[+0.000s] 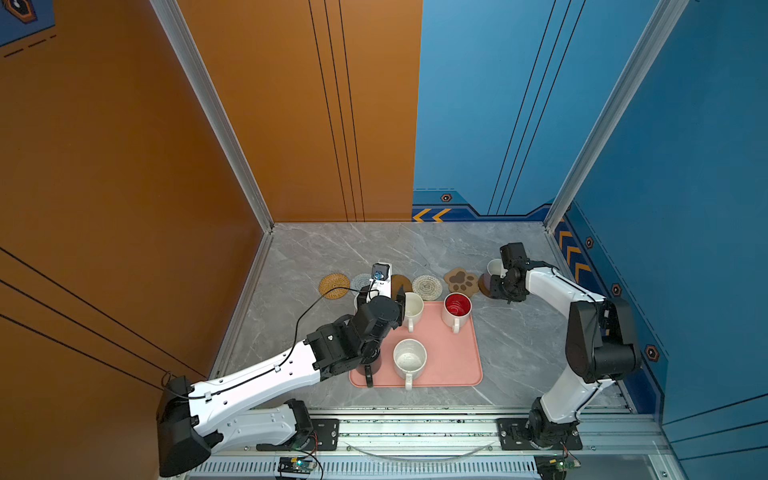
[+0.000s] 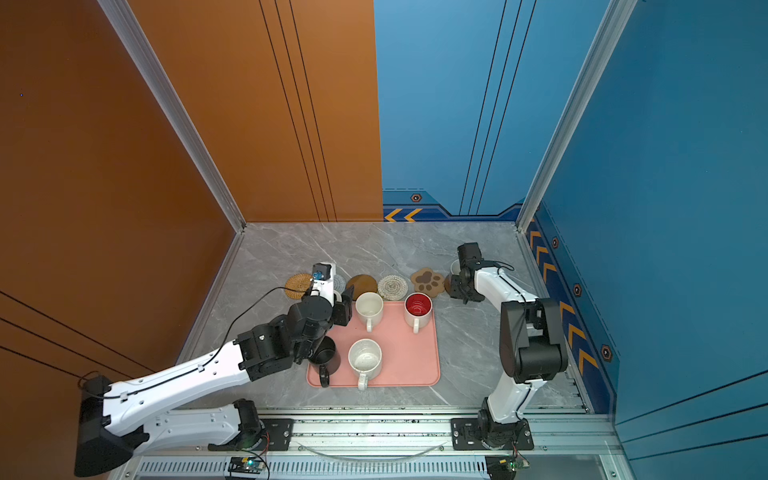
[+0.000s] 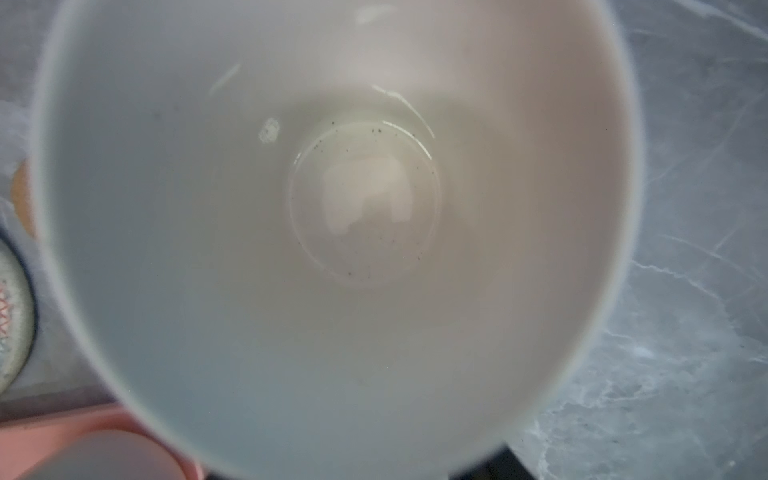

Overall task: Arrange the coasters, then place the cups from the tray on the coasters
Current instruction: 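Raise the right gripper off the mug while the left moves over the black mug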

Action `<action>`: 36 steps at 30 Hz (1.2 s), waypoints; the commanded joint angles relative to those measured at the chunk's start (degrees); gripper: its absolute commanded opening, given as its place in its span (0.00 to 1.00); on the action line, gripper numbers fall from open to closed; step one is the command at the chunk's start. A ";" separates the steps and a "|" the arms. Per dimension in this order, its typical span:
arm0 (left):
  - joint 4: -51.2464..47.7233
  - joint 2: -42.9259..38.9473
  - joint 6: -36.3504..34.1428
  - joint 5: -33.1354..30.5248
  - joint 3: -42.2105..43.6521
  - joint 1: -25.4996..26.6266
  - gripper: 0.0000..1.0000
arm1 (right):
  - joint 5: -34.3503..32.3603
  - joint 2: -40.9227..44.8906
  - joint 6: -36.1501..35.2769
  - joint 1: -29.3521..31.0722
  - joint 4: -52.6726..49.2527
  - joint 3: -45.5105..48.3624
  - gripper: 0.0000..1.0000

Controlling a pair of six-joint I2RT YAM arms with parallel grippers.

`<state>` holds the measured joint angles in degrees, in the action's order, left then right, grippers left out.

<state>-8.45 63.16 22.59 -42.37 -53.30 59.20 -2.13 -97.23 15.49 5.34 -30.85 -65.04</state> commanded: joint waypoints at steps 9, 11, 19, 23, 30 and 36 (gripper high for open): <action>-6.95 -1.54 2.22 1.88 -1.59 -0.62 0.64 | -4.56 19.30 7.76 3.67 -1.52 7.10 0.57; -9.47 -1.93 3.32 1.33 -2.18 -0.53 0.64 | -5.95 22.84 9.72 5.88 -2.10 7.20 0.57; -19.69 -5.55 9.56 2.27 -1.86 -0.22 0.64 | -8.52 32.71 14.65 14.39 -0.38 4.35 0.60; -26.11 -6.03 13.50 1.94 -2.96 -0.05 0.64 | -9.49 33.51 14.83 17.00 -0.07 2.08 0.61; -34.59 -5.86 16.76 5.65 -5.32 1.00 0.64 | -9.82 33.69 15.10 20.38 2.81 3.48 0.61; -43.21 -3.81 23.62 11.46 -5.04 2.63 0.61 | -8.54 32.75 15.00 21.70 5.86 5.07 0.61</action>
<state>-44.47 58.35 41.34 -34.35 -57.30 60.60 -10.37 -64.20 29.91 26.61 -27.33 -60.90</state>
